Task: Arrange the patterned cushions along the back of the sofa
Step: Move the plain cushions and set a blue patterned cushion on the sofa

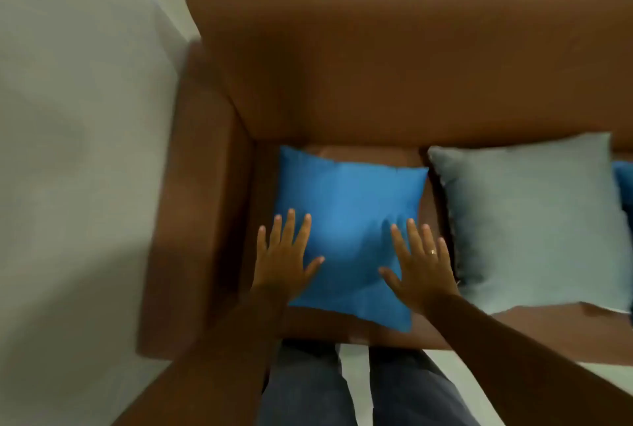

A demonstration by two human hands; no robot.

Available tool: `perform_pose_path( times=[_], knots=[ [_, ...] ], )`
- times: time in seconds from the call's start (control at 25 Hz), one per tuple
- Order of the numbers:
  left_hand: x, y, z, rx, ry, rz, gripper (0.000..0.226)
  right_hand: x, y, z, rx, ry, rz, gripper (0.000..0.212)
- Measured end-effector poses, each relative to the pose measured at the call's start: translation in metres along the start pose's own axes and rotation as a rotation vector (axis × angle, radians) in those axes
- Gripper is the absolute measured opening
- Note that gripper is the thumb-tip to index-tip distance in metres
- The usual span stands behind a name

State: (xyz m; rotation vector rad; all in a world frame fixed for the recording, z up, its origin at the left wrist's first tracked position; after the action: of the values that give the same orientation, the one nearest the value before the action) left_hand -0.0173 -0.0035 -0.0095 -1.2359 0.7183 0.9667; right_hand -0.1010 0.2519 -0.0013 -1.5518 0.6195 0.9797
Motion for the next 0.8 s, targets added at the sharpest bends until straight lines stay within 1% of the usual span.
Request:
perform_pose_path(
  times=[0.04, 0.12, 0.2, 0.28, 0.36, 0.48, 0.56, 0.64, 0.72, 0.8],
  knots=[
    [0.016, 0.013, -0.002, 0.027, -0.003, 0.046, 0.086, 0.019, 0.015, 0.000, 0.032, 0.021, -0.066, 0.091],
    [0.045, 0.039, -0.008, 0.066, -0.005, 0.212, 0.087, 0.048, 0.046, -0.008, 0.058, 0.103, -0.044, 0.094],
    [0.079, 0.062, -0.017, 0.096, -0.011, 0.304, 0.088, 0.073, 0.073, -0.020, 0.080, 0.188, -0.003, 0.098],
    [0.107, 0.070, -0.023, 0.118, 0.011, 0.334, 0.088, 0.099, 0.080, -0.027, 0.062, 0.207, 0.033, 0.097],
    [0.119, 0.072, -0.026, 0.137, 0.039, 0.370, 0.088, 0.112, 0.081, -0.027, 0.033, 0.236, 0.124, 0.094],
    [0.106, 0.069, -0.022, 0.154, -0.053, 0.414, 0.086, 0.108, 0.075, -0.015, 0.048, 0.427, 0.150, 0.095],
    [0.092, 0.057, -0.034, 0.083, -0.148, 0.419, 0.086, 0.102, 0.060, -0.009, 0.122, 0.590, 0.092, 0.099],
    [0.082, 0.050, -0.055, -0.089, -0.330, 0.388, 0.091, 0.096, 0.050, -0.008, 0.296, 0.794, -0.031, 0.106],
    [0.075, 0.049, -0.068, -0.195, -0.538, 0.265, 0.093, 0.091, 0.050, -0.013, 0.394, 0.900, -0.138, 0.111],
    [0.064, 0.054, -0.072, -0.233, -0.595, 0.134, 0.092, 0.081, 0.057, -0.016, 0.390, 0.979, -0.218, 0.114]
  ],
)
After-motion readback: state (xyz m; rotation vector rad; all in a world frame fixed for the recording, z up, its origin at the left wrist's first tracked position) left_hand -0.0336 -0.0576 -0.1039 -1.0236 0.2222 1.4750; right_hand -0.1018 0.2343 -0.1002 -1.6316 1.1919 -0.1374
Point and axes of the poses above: each hand's wrist, its own y-axis towards the middle knuckle, its own x-axis out of the palm, z = x × y, the point moved 2 cm from there along y, towards the middle knuckle, and after that the axes turned 13 degrees about x, right-handed, at the moved point
